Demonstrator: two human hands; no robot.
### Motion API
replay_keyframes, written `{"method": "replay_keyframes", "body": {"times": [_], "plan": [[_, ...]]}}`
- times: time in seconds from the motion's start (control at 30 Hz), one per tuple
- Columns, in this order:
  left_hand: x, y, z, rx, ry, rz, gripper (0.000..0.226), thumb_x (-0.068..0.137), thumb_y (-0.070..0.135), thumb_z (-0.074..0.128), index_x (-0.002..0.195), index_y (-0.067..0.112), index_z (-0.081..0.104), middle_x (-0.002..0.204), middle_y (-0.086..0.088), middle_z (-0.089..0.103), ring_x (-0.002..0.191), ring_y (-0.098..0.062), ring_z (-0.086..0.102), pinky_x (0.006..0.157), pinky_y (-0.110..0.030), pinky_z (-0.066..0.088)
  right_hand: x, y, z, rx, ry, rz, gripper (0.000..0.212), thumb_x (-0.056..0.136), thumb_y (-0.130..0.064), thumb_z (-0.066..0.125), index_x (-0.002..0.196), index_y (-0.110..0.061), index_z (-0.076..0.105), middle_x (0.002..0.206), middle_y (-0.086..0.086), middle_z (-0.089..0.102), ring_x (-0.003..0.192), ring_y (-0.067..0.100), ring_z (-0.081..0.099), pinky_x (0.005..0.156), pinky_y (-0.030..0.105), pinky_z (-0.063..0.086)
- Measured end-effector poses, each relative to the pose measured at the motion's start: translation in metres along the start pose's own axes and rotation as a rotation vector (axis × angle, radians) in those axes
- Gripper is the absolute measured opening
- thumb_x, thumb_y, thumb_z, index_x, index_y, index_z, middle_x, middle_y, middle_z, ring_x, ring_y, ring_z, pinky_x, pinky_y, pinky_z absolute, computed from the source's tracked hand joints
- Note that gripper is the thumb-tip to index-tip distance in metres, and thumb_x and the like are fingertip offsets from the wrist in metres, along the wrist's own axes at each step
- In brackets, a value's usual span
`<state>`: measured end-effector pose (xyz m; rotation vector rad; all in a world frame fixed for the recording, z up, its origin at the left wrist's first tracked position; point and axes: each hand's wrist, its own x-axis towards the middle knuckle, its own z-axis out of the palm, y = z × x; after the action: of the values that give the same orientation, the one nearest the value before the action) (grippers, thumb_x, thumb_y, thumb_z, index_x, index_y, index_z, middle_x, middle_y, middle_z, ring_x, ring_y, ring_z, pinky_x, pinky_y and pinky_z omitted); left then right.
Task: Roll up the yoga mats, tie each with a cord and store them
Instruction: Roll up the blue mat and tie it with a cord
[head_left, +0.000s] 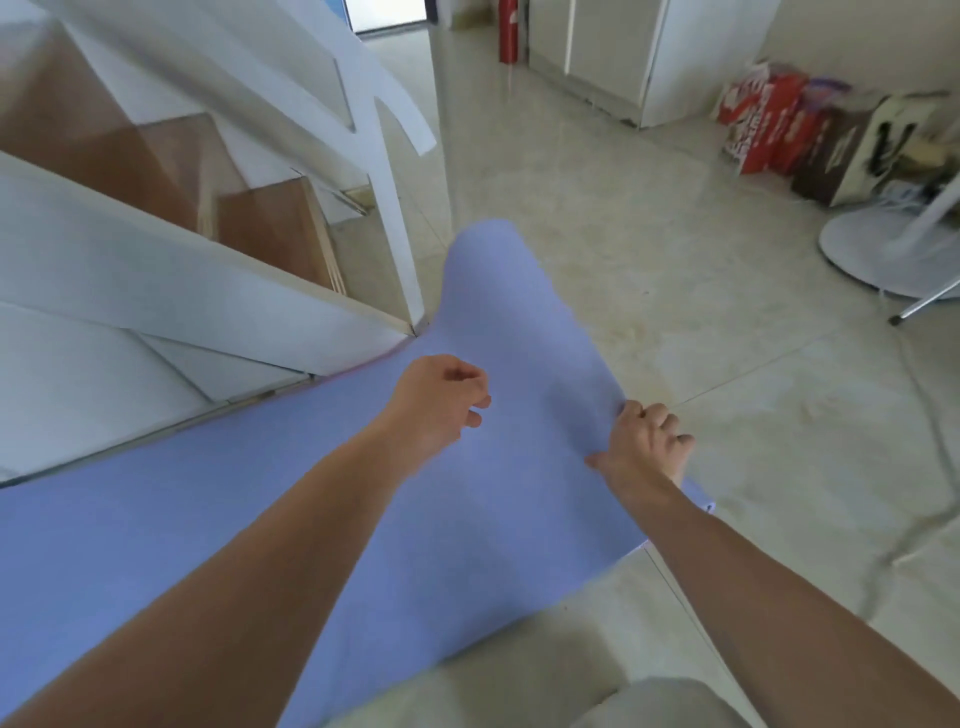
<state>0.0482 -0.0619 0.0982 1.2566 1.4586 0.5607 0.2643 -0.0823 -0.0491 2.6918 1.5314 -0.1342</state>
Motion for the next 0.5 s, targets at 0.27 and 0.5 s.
{"method": "replay_keyframes", "body": {"times": [0.27,0.5], "plan": [[-0.015,0.009,-0.017,0.88,0.144,0.41,0.043,0.09,0.027,0.065,0.132,0.024,0.056,0.134,0.001,0.054,0.126,-0.022,0.047,0.104,-0.037,0.041,-0.053,0.007,-0.01,-0.075,0.447,-0.475,0.081,0.038,-0.041,0.095,0.105,-0.011,0.062,0.084,0.011,0.054,0.073,0.03,0.053,0.066,0.039,0.037],[0.001,0.025,-0.009,1.352,-0.16,0.399,0.104,0.074,0.051,0.077,0.156,0.035,0.015,0.165,0.004,0.01,0.153,-0.018,0.002,0.122,-0.051,-0.003,-0.077,0.026,0.004,0.044,0.895,-0.902,0.031,0.091,-0.001,0.044,0.114,-0.011,0.063,0.076,0.009,0.057,0.063,0.027,0.048,0.065,0.04,0.032]]}}
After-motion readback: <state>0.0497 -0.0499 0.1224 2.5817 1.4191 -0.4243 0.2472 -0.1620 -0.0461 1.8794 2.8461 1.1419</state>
